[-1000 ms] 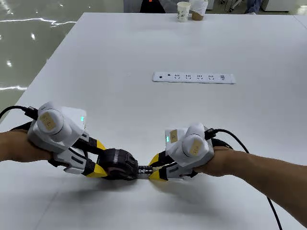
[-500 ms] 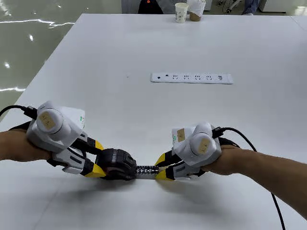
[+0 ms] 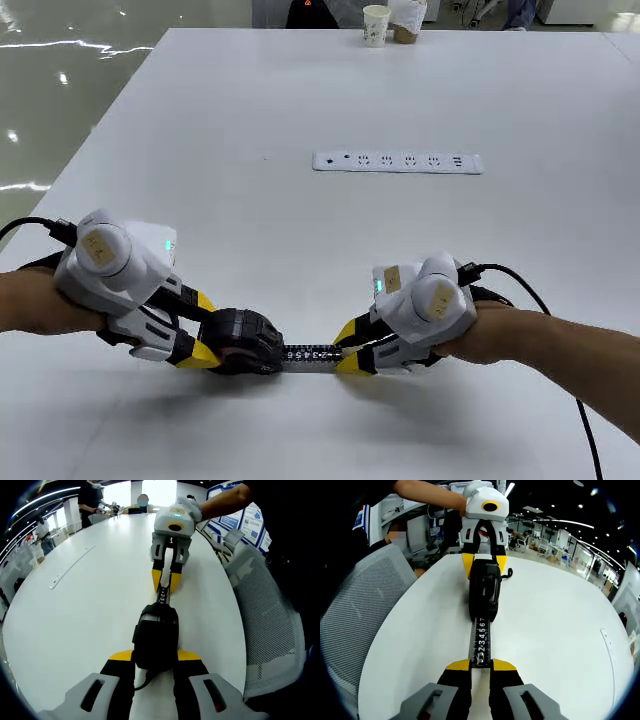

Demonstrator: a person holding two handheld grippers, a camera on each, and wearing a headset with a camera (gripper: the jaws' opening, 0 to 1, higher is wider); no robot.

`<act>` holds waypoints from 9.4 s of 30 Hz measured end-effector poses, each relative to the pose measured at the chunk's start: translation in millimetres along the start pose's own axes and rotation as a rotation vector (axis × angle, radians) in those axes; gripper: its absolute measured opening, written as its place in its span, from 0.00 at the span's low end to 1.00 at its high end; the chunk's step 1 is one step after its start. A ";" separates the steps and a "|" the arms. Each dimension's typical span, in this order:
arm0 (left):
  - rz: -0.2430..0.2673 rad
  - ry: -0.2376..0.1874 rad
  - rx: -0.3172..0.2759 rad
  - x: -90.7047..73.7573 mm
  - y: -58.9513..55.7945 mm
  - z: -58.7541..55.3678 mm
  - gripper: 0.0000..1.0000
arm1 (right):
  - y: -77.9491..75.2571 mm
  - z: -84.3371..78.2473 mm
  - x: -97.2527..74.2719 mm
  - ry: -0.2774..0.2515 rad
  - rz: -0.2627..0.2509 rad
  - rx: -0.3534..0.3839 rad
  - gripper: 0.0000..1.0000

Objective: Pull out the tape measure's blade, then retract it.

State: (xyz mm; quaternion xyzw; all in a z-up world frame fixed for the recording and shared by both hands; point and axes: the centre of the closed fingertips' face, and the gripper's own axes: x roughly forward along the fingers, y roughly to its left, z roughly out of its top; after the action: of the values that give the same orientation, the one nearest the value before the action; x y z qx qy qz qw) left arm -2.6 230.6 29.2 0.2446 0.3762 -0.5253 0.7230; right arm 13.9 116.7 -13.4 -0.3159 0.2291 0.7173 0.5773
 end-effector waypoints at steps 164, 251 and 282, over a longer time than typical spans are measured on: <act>-0.013 0.041 -0.016 2.9 -1.1 1.2 0.25 | 15.0 -108.6 -104.4 0.154 -0.028 0.086 0.12; 0.294 -0.226 -0.327 -26.9 -48.3 -5.3 0.85 | 61.5 -88.0 -138.0 -0.041 -0.368 0.388 0.77; 0.498 -0.327 -0.458 -31.9 -73.5 6.1 0.99 | 77.4 -68.6 -141.1 -0.141 -0.522 0.516 0.92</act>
State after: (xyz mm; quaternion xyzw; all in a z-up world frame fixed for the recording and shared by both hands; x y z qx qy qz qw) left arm -75.5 220.3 61.5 0.0734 0.2923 -0.2680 0.9151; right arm -29.5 -44.9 37.3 -0.1577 0.2738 0.4848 0.8156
